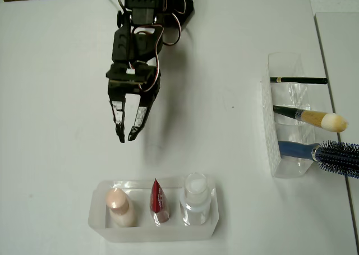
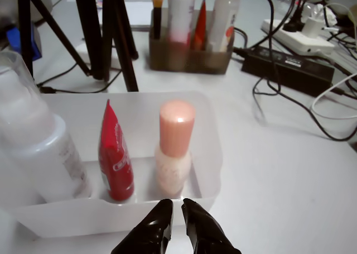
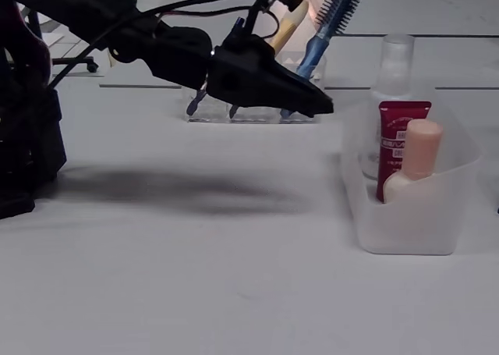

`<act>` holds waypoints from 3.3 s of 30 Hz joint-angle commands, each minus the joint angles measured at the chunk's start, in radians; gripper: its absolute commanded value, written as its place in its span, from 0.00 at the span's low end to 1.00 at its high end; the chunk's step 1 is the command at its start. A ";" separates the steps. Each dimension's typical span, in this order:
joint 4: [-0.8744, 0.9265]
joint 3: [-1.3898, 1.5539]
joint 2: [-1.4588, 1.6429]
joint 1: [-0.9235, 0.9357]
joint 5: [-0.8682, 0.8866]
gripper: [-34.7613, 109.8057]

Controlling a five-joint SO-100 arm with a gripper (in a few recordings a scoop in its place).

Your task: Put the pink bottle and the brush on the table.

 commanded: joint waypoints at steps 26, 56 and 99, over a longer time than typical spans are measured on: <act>-0.026 -0.359 -0.328 0.104 -0.023 0.47; -0.104 -0.741 -0.675 0.091 -0.129 0.55; -0.304 -0.910 -0.953 0.057 -0.144 0.41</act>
